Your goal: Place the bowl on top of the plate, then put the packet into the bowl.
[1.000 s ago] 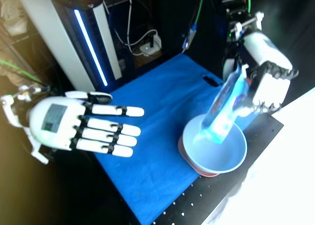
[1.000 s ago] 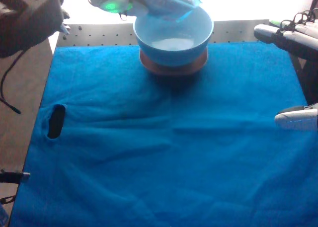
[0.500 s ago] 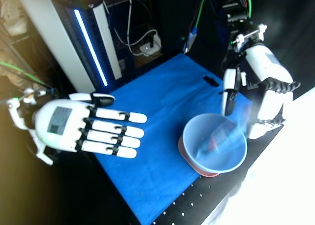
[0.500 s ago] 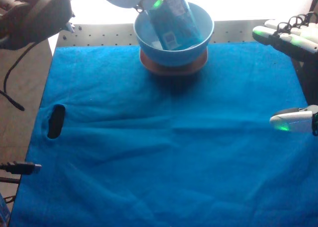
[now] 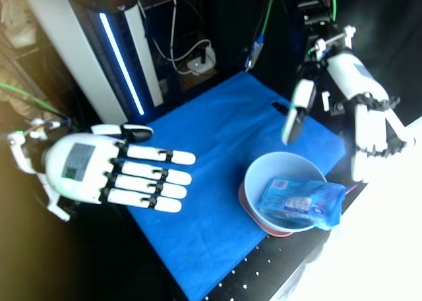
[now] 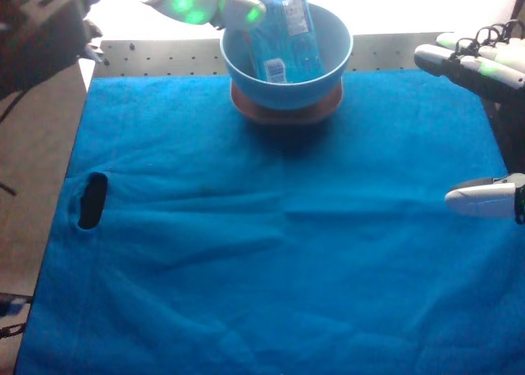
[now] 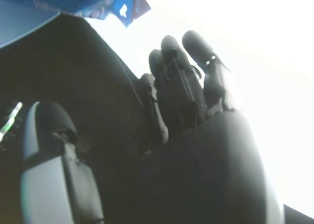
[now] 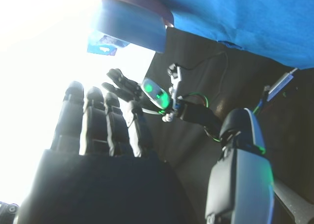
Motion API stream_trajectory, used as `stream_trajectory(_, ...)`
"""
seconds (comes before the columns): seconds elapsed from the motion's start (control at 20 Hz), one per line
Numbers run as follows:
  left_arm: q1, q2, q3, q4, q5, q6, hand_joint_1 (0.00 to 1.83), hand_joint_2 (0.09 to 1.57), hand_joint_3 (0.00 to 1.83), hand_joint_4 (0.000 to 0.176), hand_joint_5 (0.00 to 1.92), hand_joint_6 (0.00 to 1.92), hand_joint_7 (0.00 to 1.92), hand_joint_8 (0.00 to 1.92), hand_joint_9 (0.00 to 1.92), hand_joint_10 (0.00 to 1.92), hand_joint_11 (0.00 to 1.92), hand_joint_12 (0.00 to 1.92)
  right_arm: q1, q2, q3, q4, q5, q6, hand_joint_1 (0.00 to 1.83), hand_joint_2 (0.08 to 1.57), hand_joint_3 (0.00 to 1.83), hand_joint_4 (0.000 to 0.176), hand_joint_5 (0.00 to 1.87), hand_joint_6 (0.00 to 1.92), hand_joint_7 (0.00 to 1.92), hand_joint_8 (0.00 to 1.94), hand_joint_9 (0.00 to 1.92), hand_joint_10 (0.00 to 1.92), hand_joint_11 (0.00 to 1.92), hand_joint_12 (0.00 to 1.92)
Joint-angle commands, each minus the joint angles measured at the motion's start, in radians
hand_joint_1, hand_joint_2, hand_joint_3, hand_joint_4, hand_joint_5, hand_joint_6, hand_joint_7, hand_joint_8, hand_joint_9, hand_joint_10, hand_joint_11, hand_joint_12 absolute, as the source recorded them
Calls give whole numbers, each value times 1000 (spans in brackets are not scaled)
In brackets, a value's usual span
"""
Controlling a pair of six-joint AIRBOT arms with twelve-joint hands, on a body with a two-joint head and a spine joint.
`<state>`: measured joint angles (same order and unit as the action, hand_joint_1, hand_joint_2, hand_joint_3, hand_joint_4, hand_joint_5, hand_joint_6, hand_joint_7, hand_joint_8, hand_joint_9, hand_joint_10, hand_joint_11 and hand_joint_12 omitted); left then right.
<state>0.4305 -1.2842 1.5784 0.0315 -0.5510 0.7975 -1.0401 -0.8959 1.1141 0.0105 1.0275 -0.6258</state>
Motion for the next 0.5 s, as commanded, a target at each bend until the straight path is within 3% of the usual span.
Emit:
stream_trajectory(0.0, 1, 19, -15, -13, -162, -1, 706, 816, 0, 176, 147, 4, 161, 7, 203, 1, 0, 764, 3, -1, -2, 22, 121, 6, 444, 933, 9, 117, 0, 0, 0, 0, 0, 0, 1, 0)
stream_trajectory(0.05, 22, 51, -46, -13, -195, -1, 736, 808, 0, 176, 66, 12, 24, 3, 21, 1, 0, 234, 3, 3, -6, 22, 123, 6, 446, 947, 12, 122, 0, 0, 0, 0, 0, 0, 0, 0)
stream_trajectory(0.1, 36, 73, -67, -13, -214, -1, 736, 808, 0, 176, 66, 12, 24, 3, 21, 1, 0, 234, 3, 7, -10, 23, 126, 6, 446, 947, 12, 122, 0, 0, 0, 0, 0, 0, 0, 0)
stream_trajectory(0.15, 63, 108, -100, -15, -240, -2, 739, 815, 1, 176, 48, 7, 4, 0, 3, 0, 0, 46, 3, 15, -17, 28, 130, 6, 433, 938, 7, 146, 0, 0, 0, 0, 0, 0, 0, 0)
stream_trajectory(0.25, 118, 165, -156, -31, -296, -2, 621, 829, 7, 176, 30, 0, 0, 0, 0, 0, 0, 1, 1, 28, -28, 37, 145, 6, 502, 949, 8, 149, 0, 0, 0, 0, 0, 0, 0, 0)
stream_trajectory(0.3, 157, 197, -188, -47, -338, -2, 606, 832, 6, 176, 5, 0, 0, 0, 0, 0, 0, 0, -11, 36, -35, 51, 173, 6, 536, 924, 0, 137, 0, 0, 0, 0, 0, 0, 0, 0)
stream_trajectory(0.35, 189, 217, -211, -65, -377, -1, 606, 832, 6, 176, 5, 0, 0, 0, 0, 0, 0, 0, -39, 45, -44, 75, 211, 6, 536, 924, 0, 137, 0, 0, 0, 0, 0, 0, 0, 0)
stream_trajectory(0.4, 224, 237, -235, -81, -415, -1, 580, 814, 0, 176, 3, 1, 0, 0, 0, 0, 0, 0, -82, 58, -59, 116, 269, 6, 428, 950, 7, 87, 0, 0, 0, 0, 0, 0, 0, 0)
stream_trajectory(0.45, 254, 256, -262, -89, -451, -1, 580, 814, 0, 176, 3, 1, 0, 0, 0, 0, 0, 0, -127, 76, -78, 151, 322, 6, 428, 950, 7, 87, 0, 0, 0, 0, 0, 0, 0, 0)
